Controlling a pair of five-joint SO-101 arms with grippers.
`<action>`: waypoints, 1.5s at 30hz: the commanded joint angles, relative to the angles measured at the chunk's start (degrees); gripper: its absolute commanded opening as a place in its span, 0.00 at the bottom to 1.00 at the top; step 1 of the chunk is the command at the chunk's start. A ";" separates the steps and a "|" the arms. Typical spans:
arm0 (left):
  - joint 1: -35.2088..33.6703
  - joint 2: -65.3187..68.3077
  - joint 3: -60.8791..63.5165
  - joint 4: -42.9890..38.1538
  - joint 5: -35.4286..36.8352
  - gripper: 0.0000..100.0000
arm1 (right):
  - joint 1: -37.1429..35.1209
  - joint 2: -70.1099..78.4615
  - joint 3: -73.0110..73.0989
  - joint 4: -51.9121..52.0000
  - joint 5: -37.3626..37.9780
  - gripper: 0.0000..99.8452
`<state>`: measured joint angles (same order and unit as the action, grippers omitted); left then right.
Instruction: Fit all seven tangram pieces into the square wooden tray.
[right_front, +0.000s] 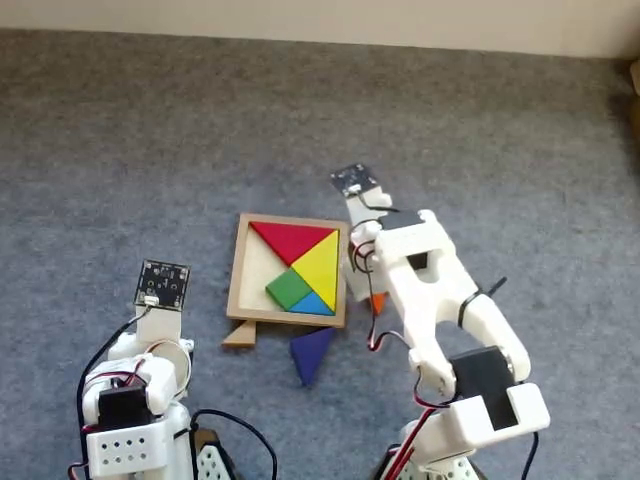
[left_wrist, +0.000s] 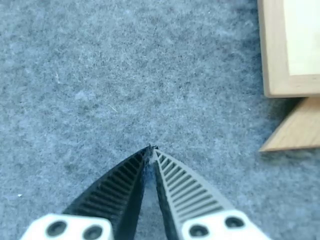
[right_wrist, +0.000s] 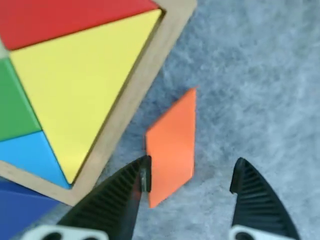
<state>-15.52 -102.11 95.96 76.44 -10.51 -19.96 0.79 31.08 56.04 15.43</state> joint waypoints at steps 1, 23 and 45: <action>0.92 -2.59 1.19 0.35 0.53 0.01 | 1.19 -3.21 -0.13 -1.10 0.53 0.26; 1.01 -2.59 1.19 0.35 0.53 0.01 | -1.19 5.58 -3.56 -0.75 0.79 0.10; 0.92 -2.59 1.19 0.35 0.53 0.01 | -14.55 -19.21 1.01 -3.91 0.26 0.01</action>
<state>-15.52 -102.11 95.96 76.44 -10.51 -31.12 -17.58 36.00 55.16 15.69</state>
